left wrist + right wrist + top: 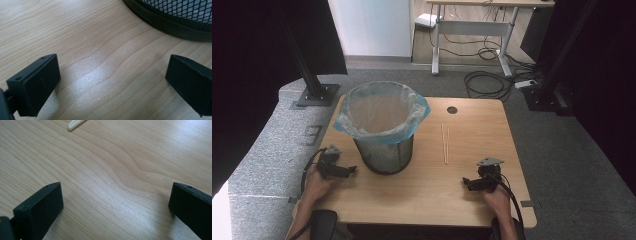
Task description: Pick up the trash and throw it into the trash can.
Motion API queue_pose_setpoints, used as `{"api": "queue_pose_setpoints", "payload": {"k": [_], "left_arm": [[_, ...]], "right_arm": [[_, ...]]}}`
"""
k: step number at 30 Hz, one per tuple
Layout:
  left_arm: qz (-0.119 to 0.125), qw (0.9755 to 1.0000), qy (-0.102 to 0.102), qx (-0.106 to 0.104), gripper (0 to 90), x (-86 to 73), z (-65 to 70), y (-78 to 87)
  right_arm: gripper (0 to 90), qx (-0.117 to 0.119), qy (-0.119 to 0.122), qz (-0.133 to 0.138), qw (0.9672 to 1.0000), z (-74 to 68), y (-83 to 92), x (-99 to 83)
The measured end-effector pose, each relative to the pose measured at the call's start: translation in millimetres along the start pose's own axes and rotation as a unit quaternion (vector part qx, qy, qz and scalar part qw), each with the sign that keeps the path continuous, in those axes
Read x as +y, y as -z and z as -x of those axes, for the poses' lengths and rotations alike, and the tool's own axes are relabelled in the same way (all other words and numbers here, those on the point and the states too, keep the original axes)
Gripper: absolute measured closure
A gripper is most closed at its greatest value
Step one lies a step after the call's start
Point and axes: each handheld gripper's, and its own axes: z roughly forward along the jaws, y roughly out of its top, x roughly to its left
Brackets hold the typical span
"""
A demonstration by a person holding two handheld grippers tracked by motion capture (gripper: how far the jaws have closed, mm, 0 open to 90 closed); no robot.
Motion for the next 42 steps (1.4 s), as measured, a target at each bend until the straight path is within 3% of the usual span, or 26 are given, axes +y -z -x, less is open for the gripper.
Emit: {"api": "queue_pose_setpoints", "payload": {"k": [20,25,32,42], "left_arm": [[0.0,1.0,0.005,0.004,0.0,0.4,1.1,-0.4],[0.0,1.0,0.007,0.006,0.0,0.6,2.0,-0.6],[-0.001,1.0,0.008,0.006,0.0,1.0,2.6,-0.6],[-0.001,1.0,0.007,0.007,0.0,1.1,3.2,-0.8]], "right_arm": [[0.0,-0.005,-0.003,0.001,1.0,-1.6,0.6,-0.5],[5.6,-0.003,-0.008,-0.001,1.0,-1.8,4.5,2.1],[6.7,-0.017,-0.01,-0.008,0.9998,1.7,4.3,20.1],[13.5,-0.011,-0.014,-0.006,0.9998,-3.1,-15.6,57.5]]}}
